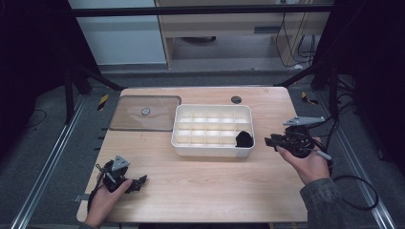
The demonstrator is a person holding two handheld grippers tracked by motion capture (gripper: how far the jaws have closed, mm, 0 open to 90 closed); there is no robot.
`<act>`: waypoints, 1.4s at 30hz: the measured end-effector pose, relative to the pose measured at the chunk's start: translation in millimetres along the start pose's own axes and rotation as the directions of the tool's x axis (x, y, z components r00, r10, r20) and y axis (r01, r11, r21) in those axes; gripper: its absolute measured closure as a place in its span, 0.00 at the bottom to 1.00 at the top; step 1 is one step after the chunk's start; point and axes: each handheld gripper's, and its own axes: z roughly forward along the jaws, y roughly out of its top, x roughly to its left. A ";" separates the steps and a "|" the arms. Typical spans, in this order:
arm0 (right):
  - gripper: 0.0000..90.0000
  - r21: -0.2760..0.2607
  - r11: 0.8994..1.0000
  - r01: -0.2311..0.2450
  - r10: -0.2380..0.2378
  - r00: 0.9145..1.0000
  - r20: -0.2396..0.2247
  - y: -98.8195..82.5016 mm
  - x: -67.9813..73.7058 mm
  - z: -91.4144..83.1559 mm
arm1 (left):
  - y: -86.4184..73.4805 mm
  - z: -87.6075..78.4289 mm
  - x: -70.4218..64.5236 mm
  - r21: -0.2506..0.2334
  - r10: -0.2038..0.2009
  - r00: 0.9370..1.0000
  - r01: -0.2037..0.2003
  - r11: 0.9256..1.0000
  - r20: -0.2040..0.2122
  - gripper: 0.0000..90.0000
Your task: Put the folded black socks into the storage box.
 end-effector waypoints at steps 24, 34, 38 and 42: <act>0.09 0.001 1.000 0.024 -0.025 0.997 0.072 -46.6 -3.9 16.5 | 0.0 0.0 -0.1 0.000 0.000 1.000 0.000 1.000 0.000 0.00; 0.13 0.063 0.998 0.005 -0.010 0.997 0.080 -74.2 -8.1 36.9 | 0.0 0.0 -0.3 0.000 -0.001 1.000 0.001 1.000 -0.001 0.00; 0.13 0.053 0.999 0.012 -0.016 0.997 0.077 -83.1 -6.9 45.3 | 0.0 0.0 -0.3 0.000 -0.001 1.000 0.001 1.000 -0.001 0.00; 0.12 0.057 0.998 0.036 -0.040 0.997 0.069 -90.8 -3.5 53.8 | 0.0 0.0 -0.3 0.000 -0.001 1.000 0.001 1.000 -0.001 0.00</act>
